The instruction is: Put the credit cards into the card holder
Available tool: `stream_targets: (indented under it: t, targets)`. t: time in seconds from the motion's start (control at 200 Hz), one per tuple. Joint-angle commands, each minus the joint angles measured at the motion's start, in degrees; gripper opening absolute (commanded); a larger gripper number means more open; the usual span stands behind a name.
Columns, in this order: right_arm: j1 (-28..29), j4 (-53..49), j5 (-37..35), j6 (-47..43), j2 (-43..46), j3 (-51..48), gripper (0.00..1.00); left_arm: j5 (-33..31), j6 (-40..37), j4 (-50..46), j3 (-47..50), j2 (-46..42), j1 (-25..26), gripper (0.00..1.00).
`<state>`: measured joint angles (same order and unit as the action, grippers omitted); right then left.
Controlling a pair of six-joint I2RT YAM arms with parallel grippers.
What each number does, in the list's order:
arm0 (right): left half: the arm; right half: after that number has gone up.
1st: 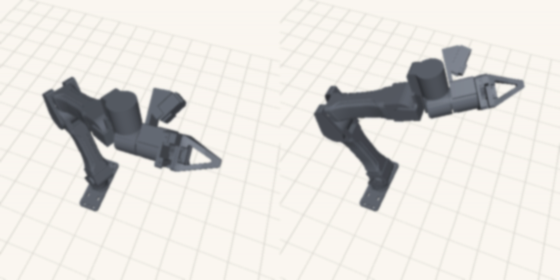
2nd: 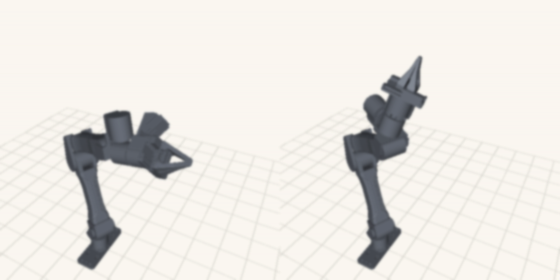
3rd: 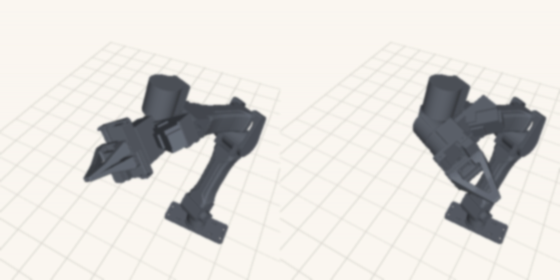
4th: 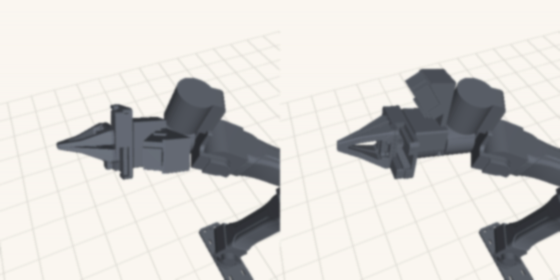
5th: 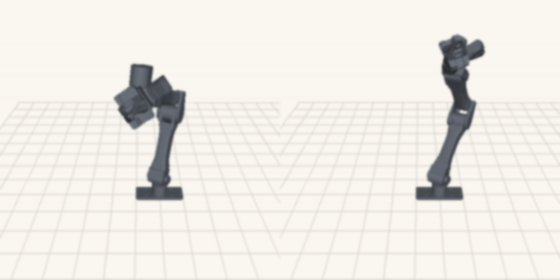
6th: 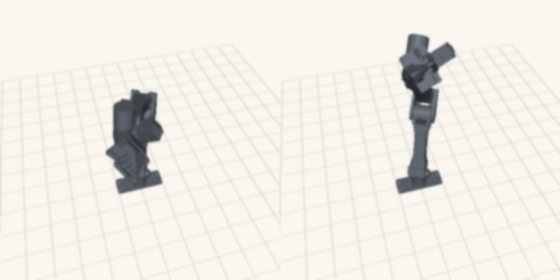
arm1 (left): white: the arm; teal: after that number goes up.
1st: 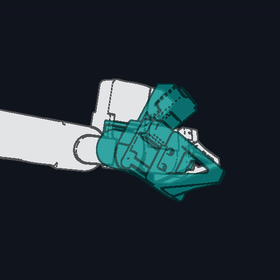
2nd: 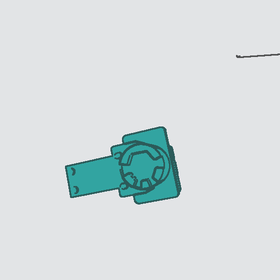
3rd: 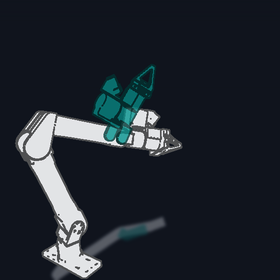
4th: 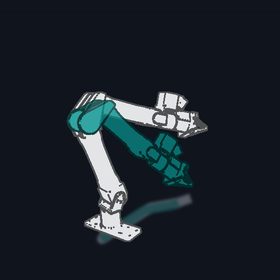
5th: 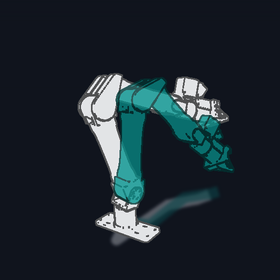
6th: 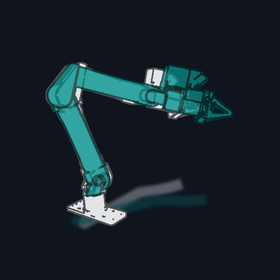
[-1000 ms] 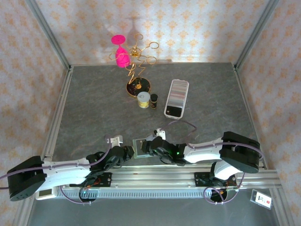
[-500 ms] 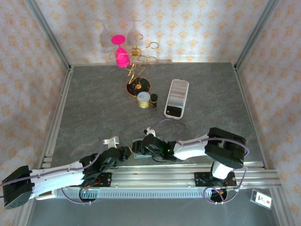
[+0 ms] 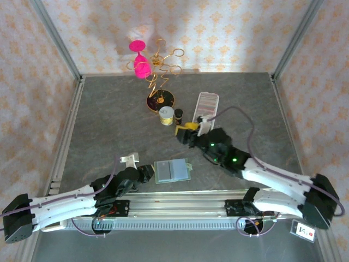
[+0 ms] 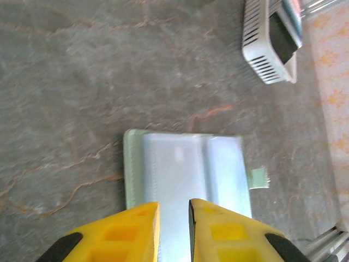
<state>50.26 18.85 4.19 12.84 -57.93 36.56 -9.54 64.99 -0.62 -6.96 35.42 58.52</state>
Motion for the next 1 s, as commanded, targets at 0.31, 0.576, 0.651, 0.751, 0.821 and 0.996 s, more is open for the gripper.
stream_targets:
  t: [0.31, 0.576, 0.651, 0.751, 0.821, 0.996]
  targets:
    - [-23.9, -22.0, 17.8, -53.8, -8.4, 10.6, 0.62, -1.2, -4.6, -4.1, -4.7, -0.2, 0.2, 0.29]
    - [-28.0, -23.6, 14.9, -75.1, -26.6, 16.4, 0.64, 1.4, -4.9, -5.8, -4.5, -0.6, 0.2, 0.32]
    - [-28.1, -23.8, 14.3, -78.5, -29.7, 18.2, 0.65, 1.7, -4.9, -5.9, -4.0, -0.9, 0.2, 0.32]
    - [-28.1, -24.6, 13.1, -80.6, -33.1, 21.0, 0.66, 1.9, -4.6, -6.3, -3.5, -1.7, 0.2, 0.32]
    - [-28.0, -24.9, 12.0, -81.6, -34.7, 22.2, 0.66, 1.8, -4.3, -6.5, -3.1, -2.4, 0.2, 0.33]
    - [-28.1, -26.8, 9.7, -83.5, -37.9, 23.7, 0.68, 1.9, -3.7, -6.8, -2.0, -3.8, 0.2, 0.33]
